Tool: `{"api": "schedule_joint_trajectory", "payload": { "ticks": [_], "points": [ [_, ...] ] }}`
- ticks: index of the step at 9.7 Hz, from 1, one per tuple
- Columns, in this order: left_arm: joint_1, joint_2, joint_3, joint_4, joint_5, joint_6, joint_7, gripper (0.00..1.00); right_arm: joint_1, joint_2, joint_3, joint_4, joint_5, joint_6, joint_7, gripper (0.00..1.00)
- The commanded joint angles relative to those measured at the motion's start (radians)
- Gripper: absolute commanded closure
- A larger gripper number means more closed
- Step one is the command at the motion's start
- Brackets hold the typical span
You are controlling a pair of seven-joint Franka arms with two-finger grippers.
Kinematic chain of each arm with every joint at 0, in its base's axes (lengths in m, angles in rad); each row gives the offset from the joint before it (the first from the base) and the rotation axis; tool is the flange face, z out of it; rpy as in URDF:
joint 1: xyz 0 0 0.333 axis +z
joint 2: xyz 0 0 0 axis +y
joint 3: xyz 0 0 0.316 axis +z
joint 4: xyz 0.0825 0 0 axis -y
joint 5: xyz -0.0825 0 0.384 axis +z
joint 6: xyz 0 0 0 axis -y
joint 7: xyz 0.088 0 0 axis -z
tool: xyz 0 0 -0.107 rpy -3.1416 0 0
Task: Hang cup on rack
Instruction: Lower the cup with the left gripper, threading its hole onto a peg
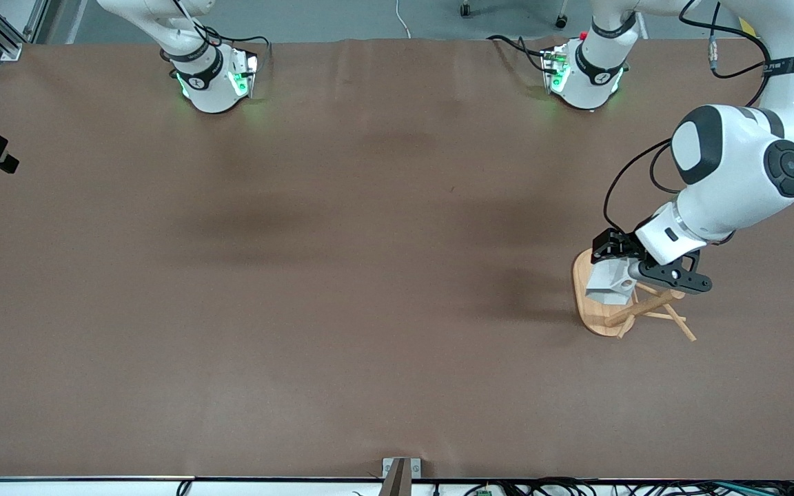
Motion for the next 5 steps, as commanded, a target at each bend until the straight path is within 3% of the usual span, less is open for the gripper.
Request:
{"api": "schedule_joint_trajectory", "payload": {
  "ticks": [1, 5],
  "points": [
    [0.001, 0.022, 0.013, -0.022, -0.019, 0.023, 0.028, 0.98, 0.010, -0.010, -0.010, -0.013, -0.005, -0.002, 0.004, 0.00],
    [0.001, 0.032, 0.019, -0.016, -0.019, 0.023, 0.028, 0.96, 0.004, -0.008, -0.010, -0.013, -0.005, -0.005, 0.002, 0.00]
  ]
}}
